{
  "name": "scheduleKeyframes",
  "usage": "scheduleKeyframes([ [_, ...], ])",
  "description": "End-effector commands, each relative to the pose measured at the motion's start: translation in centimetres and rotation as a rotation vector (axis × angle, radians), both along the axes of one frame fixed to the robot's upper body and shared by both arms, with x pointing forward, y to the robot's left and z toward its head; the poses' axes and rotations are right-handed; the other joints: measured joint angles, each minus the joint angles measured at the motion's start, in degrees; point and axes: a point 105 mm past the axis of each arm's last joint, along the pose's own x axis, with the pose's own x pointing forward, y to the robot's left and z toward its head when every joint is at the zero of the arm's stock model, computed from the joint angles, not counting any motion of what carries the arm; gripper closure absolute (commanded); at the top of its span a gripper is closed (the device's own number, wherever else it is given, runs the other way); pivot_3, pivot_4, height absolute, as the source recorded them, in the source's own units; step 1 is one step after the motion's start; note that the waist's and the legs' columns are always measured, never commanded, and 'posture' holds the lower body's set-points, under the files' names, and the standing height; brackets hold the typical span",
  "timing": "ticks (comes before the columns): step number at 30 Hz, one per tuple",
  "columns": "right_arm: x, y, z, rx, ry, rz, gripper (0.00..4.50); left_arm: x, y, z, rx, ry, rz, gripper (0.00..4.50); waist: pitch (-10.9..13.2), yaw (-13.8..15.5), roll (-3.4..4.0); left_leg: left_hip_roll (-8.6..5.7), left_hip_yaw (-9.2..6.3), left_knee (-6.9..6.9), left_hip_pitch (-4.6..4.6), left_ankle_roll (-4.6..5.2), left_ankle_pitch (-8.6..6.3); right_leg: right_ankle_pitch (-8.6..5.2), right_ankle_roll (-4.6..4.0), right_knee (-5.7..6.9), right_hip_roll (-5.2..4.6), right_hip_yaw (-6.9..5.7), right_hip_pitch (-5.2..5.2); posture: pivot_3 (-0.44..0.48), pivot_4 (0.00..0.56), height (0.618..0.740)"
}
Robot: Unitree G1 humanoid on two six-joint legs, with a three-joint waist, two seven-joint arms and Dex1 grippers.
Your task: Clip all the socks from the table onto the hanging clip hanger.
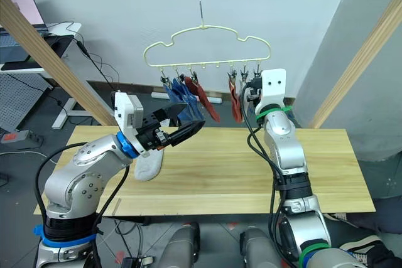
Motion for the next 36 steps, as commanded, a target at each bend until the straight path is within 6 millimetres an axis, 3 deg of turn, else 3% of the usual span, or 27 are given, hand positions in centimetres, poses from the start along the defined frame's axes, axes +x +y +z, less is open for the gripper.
scheduleKeyframes([
  [1, 0.2, -0.1, 1.9, 0.027, -0.063, -0.013, 2.72, -0.4, -0.3, 1.1, -0.003, -0.05, -0.016, 0.0, 0.0, 0.0, 0.0, 0.0, 0.0, 0.0, 0.0, 0.0, 0.0, 0.0, 0.0, 0.0, 0.0, 0.0, 0.0, 0.112, 0.216, 0.74],
  [36, 1.4, 0.9, 3.4, 0.098, -0.087, -0.013, 2.72, -0.3, -0.2, 1.0, 0.0, -0.055, 0.001, 0.0, 0.0, 0.06, 0.0, 0.0, 0.0, 0.0, 0.0, 0.0, 0.0, 0.0, -0.01, 0.0, 0.0, 0.0, 0.0, 0.124, 0.213, 0.74],
])
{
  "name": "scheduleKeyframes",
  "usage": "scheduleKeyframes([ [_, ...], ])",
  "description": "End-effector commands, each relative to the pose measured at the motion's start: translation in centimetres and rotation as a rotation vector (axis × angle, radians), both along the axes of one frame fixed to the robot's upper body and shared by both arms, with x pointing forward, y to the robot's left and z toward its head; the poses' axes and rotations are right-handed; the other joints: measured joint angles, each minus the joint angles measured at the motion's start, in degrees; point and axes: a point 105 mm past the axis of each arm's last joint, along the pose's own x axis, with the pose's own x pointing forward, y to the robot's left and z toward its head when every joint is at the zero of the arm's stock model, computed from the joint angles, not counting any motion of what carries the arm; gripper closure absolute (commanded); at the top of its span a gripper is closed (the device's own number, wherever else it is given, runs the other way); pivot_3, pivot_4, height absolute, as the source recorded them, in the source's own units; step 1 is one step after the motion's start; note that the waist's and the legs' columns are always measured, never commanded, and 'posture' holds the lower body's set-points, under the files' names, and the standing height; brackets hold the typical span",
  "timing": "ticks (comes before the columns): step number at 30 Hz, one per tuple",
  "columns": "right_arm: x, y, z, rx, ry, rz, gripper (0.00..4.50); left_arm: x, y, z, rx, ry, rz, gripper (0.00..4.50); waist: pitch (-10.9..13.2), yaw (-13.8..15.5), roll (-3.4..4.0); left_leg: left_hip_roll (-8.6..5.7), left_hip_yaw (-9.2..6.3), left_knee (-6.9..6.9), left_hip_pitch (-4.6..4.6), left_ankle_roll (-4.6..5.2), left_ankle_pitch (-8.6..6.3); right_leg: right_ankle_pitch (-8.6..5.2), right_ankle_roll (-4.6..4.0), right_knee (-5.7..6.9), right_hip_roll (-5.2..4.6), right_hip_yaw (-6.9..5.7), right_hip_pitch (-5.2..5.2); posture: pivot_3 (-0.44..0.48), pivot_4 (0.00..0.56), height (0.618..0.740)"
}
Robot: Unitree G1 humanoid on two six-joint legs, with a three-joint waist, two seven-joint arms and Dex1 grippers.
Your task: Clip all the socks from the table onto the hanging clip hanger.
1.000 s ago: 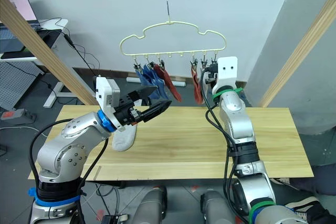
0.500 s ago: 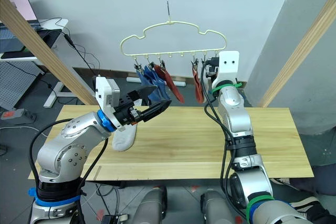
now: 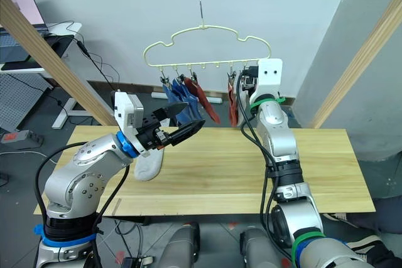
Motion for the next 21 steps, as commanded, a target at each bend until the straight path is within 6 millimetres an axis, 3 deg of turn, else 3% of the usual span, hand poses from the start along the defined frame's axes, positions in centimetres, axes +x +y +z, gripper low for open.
scheduleKeyframes([
  [1, -0.1, -0.3, 1.7, 0.026, -0.057, -0.006, 2.72, -0.4, -0.2, 0.9, 0.0, -0.048, -0.004, 0.0, 0.0, 0.0, 0.0, 0.0, 0.0, 0.0, 0.0, 0.0, 0.0, 0.0, 0.0, 0.0, 0.0, 0.0, 0.0, 0.124, 0.213, 0.74],
  [5, 0.0, -0.2, 1.7, 0.031, -0.059, -0.003, 2.72, -0.4, -0.1, 0.8, 0.003, -0.047, -0.001, 0.0, 0.0, 0.0, 0.0, 0.0, 0.0, 0.0, 0.0, 0.0, 0.0, 0.0, 0.0, 0.0, 0.0, 0.0, 0.0, 0.124, 0.213, 0.74],
  [12, -0.1, -0.7, 1.8, 0.041, -0.061, -0.015, 4.47, -0.4, -0.3, 0.8, 0.0, -0.047, -0.004, 0.0, 0.0, 0.0, 0.0, 0.0, 0.0, 0.0, 0.0, 0.0, 0.0, 0.0, 0.0, 0.0, 0.0, 0.0, 0.0, 0.124, 0.216, 0.74],
  [18, -0.3, -1.3, 2.0, 0.019, -0.057, -0.001, 4.49, -0.3, -0.1, 0.2, 0.016, -0.033, 0.007, 0.0, 0.0, 0.03, 0.0, -0.01, 0.0, 0.0, 0.0, 0.0, 0.0, 0.0, 0.0, 0.0, 0.0, 0.0, 0.0, 0.112, 0.216, 0.74],
  [21, -0.5, -1.7, 2.0, -0.026, -0.032, 0.049, 4.49, 0.6, 1.5, -1.3, 0.049, 0.023, 0.094, 0.0, 0.0, 0.03, 0.01, 0.0, 0.01, 0.0, 0.0, 0.0, 0.0, 0.0, 0.0, 0.0, -0.01, 0.01, 0.0, 0.112, 0.216, 0.74],
])
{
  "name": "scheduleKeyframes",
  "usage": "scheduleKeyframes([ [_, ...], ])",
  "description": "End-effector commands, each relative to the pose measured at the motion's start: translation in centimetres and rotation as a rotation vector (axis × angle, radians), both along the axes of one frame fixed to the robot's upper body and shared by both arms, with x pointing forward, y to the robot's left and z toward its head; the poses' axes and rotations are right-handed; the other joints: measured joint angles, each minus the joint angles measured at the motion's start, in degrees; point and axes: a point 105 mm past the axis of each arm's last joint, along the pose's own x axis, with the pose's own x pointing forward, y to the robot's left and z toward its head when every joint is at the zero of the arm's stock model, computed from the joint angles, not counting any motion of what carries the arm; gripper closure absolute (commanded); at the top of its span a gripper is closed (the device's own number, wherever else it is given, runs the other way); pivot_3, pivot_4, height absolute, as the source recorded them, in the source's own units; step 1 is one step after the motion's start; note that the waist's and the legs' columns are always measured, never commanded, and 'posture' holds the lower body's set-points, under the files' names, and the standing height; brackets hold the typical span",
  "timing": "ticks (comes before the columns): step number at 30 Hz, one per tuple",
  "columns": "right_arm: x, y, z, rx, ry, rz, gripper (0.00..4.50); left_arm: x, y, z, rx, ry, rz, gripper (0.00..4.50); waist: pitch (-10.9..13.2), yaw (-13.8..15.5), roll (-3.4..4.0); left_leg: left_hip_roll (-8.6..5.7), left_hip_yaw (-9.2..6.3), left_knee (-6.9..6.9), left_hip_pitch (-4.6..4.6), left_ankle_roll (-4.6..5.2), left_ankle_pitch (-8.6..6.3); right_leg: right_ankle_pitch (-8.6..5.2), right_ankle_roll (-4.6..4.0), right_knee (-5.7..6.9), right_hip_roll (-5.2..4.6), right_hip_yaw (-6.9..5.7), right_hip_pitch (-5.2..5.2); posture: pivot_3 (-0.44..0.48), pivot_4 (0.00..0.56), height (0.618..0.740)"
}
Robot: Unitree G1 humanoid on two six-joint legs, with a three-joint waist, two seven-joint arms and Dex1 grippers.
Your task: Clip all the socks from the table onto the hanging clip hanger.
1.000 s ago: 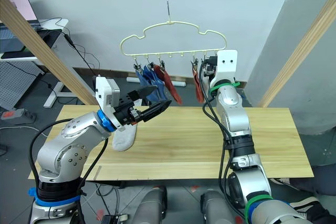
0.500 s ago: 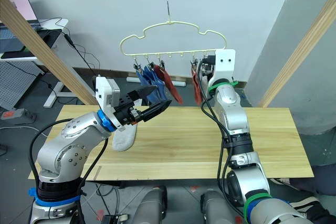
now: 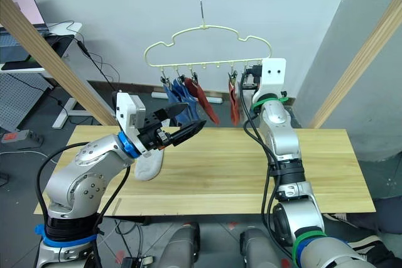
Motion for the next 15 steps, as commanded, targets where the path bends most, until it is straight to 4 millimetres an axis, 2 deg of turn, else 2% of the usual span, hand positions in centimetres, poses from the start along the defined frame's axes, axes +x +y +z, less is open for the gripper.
scheduleKeyframes([
  [1, -0.7, -0.5, 1.9, -0.027, -0.036, 0.06, 4.49, 0.7, 1.8, -1.1, 0.052, 0.02, 0.094, 0.0, 0.0, -0.02, 0.0, 0.0, 0.0, 0.0, 0.0, 0.0, 0.0, 0.0, 0.0, 0.0, 0.0, 0.0, 0.0, 0.112, 0.216, 0.74],
  [3, -0.9, -0.5, 1.7, -0.078, -0.003, 0.126, 4.49, 1.5, 3.7, -3.4, 0.142, 0.067, 0.179, 0.0, 0.0, -0.06, 0.0, 0.01, -0.01, -0.01, 0.01, 0.0, 0.0, 0.0, 0.0, 0.0, 0.01, -0.01, 0.0, 0.112, 0.216, 0.74],
  [5, -1.4, -0.8, 1.8, -0.141, 0.023, 0.2, 4.49, 2.9, 7.8, -7.1, 0.262, 0.172, 0.349, 0.0, 0.01, -0.09, 0.03, 0.01, 0.01, -0.03, 0.05, 0.0, 0.0, 0.0, 0.0, 0.0, 0.01, 0.01, 0.0, 0.094, 0.219, 0.74],
  [7, -1.8, -0.7, 2.0, -0.184, 0.035, 0.247, 4.49, 4.0, 10.8, -9.4, 0.358, 0.213, 0.481, 0.0, 0.02, -0.15, 0.04, 0.02, 0.05, -0.05, 0.07, 0.01, -0.01, -0.01, 0.0, 0.0, 0.01, 0.02, -0.01, 0.093, 0.22, 0.74],
  [12, -2.2, -0.6, 1.6, -0.186, 0.07, 0.277, 4.49, 6.5, 13.9, -12.3, 0.425, 0.262, 0.646, 0.0, 0.02, 0.05, 0.03, 0.01, 0.07, -0.05, 0.04, 0.02, -0.01, -0.01, 0.0, -0.03, 0.01, 0.0, -0.04, 0.083, 0.223, 0.74],
  [15, -2.5, -0.3, 1.4, -0.17, 0.086, 0.279, 4.49, 7.5, 14.5, -13.5, 0.415, 0.301, 0.669, 0.0, 0.02, 0.22, 0.02, 0.0, 0.07, -0.03, 0.0, 0.02, -0.01, -0.01, 0.01, -0.03, 0.0, 0.0, -0.04, 0.079, 0.228, 0.74],
])
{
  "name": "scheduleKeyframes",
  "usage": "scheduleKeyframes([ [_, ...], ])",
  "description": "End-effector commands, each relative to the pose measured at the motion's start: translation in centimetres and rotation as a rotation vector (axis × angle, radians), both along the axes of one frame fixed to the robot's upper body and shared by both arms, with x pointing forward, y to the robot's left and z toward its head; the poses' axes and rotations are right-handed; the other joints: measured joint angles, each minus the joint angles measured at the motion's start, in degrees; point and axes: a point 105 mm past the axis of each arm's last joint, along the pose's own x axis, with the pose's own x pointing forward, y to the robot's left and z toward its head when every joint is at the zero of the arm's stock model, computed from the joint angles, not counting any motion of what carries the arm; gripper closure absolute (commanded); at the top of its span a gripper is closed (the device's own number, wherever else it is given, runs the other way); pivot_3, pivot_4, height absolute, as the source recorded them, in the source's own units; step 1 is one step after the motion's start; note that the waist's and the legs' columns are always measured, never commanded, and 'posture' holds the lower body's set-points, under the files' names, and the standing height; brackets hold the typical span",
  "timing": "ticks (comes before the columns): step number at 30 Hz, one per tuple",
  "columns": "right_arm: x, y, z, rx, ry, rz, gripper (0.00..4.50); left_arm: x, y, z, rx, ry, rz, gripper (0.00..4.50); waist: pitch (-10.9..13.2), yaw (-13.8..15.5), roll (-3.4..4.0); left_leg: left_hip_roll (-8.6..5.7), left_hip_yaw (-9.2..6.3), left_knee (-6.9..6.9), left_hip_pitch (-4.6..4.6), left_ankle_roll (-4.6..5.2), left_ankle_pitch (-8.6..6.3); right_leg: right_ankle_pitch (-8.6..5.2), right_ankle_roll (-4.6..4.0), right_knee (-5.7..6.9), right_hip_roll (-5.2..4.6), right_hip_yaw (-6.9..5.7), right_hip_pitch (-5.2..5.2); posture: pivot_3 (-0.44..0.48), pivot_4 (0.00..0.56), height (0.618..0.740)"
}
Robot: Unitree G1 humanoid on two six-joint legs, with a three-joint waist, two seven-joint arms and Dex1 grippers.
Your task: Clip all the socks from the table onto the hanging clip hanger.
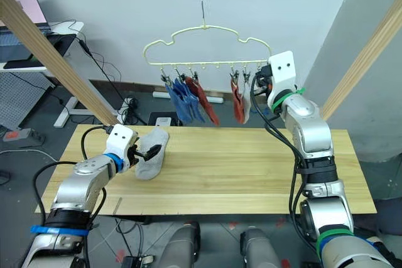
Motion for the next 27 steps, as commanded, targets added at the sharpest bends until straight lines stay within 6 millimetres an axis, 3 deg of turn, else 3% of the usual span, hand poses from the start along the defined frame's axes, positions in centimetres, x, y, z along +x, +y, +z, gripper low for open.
scheduleKeyframes([
  [1, -0.8, 0.3, 1.3, 0.025, -0.037, 0.021, 4.49, 0.9, 0.4, -0.5, -0.003, -0.009, 0.015, 0.0, 0.0, 0.0, 0.0, 0.0, 0.02, 0.0, -0.01, 0.0, 0.0, 0.0, 0.0, -0.01, 0.0, 0.01, 0.0, 0.079, 0.228, 0.74],
  [9, -1.1, 0.5, 1.4, 0.023, -0.024, 0.022, 4.49, 2.1, -0.6, -3.1, -0.133, 0.097, 0.03, 0.0, 0.01, -0.35, -0.01, -0.01, 0.04, -0.01, -0.01, 0.0, 0.0, 0.0, 0.0, 0.0, 0.0, -0.01, -0.01, 0.06, 0.237, 0.74],
  [13, -1.1, 0.3, 1.7, 0.02, -0.028, 0.014, 4.5, 1.5, -0.5, -4.4, -0.088, 0.156, -0.002, 0.88, 0.01, -0.51, -0.01, -0.01, 0.04, -0.01, 0.0, 0.0, 0.0, 0.0, 0.0, 0.02, 0.0, 0.0, -0.01, 0.049, 0.238, 0.74],
  [17, -1.0, 0.0, 1.7, 0.026, -0.027, 0.003, 4.5, 1.0, -0.5, -4.8, -0.01, 0.156, -0.051, 2.09, 0.0, -0.51, -0.01, -0.01, 0.05, -0.01, 0.01, 0.0, 0.0, 0.0, 0.0, 0.03, 0.0, 0.0, -0.01, 0.049, 0.238, 0.74],
  [25, -0.8, 0.0, 1.7, 0.028, -0.024, 0.006, 4.5, 0.8, -1.1, -4.6, 0.012, 0.125, -0.1, 4.4, 0.0, -0.51, -0.01, 0.0, 0.05, 0.0, 0.02, 0.0, 0.0, 0.0, 0.0, 0.06, 0.0, 0.0, 0.0, 0.056, 0.24, 0.74],
  [27, -0.7, -0.2, 1.8, 0.027, -0.024, 0.006, 4.5, 1.0, -2.3, -3.4, -0.013, 0.059, -0.156, 4.47, 0.0, -0.5, 0.0, 0.0, 0.05, 0.0, 0.02, 0.0, 0.0, 0.0, 0.0, 0.05, 0.0, 0.0, 0.0, 0.058, 0.239, 0.74],
])
